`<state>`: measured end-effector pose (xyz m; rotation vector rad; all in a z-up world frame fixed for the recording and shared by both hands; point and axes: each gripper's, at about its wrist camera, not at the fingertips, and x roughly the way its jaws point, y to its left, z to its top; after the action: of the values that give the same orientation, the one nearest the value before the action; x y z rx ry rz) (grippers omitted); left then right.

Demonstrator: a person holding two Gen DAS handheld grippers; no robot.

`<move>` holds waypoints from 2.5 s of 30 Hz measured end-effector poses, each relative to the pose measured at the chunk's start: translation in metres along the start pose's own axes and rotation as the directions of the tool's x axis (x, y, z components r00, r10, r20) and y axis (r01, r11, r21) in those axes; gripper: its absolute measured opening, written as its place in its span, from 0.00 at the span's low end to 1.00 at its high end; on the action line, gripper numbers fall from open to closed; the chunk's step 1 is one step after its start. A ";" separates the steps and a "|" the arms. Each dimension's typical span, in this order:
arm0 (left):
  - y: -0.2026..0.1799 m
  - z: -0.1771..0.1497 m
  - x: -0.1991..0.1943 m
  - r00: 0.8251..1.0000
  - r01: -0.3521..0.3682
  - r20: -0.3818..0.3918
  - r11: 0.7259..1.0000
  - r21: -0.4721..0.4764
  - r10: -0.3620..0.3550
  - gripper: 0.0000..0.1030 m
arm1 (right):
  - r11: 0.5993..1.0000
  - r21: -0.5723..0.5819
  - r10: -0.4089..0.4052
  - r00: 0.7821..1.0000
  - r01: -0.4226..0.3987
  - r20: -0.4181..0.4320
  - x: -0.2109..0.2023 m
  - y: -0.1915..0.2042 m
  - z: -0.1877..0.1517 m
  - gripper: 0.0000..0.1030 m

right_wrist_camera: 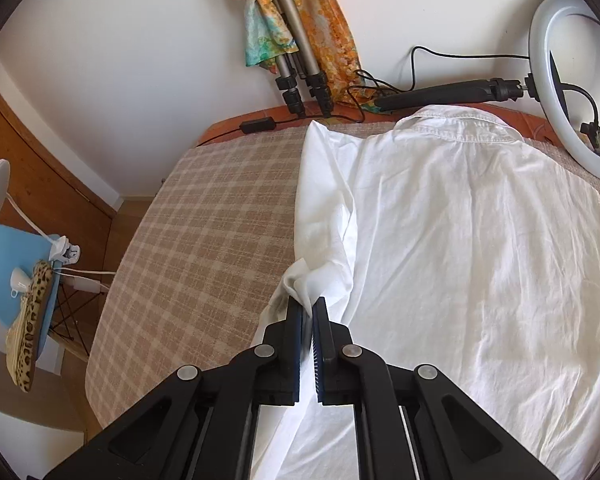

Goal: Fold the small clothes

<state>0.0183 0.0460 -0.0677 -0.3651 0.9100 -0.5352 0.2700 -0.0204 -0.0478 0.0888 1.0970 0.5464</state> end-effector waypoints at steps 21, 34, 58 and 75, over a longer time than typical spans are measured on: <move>-0.009 0.017 0.005 1.000 -0.019 -0.016 0.993 0.114 0.021 0.06 | 0.996 0.029 -0.081 0.995 0.083 -0.062 0.013 -0.082 -0.026 0.03; -0.020 0.007 0.053 0.979 -0.048 -0.183 0.969 0.242 0.094 0.06 | 0.989 0.066 -0.128 0.992 0.129 -0.014 -0.009 -0.097 -0.034 0.26; -0.067 0.044 0.070 0.993 0.019 -0.120 0.967 0.253 0.012 0.32 | 0.908 0.343 -0.320 0.927 0.240 0.197 -0.246 -0.289 -0.180 0.42; -0.087 0.059 0.122 0.982 0.077 -0.187 0.972 0.221 -0.035 0.33 | 0.870 0.488 -0.159 0.976 0.068 0.147 -0.231 -0.358 -0.262 0.42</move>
<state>0.1036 -0.0912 -0.0683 -0.1352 1.0046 -0.7267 0.1005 -0.4879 -0.0989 0.4986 1.0290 0.1427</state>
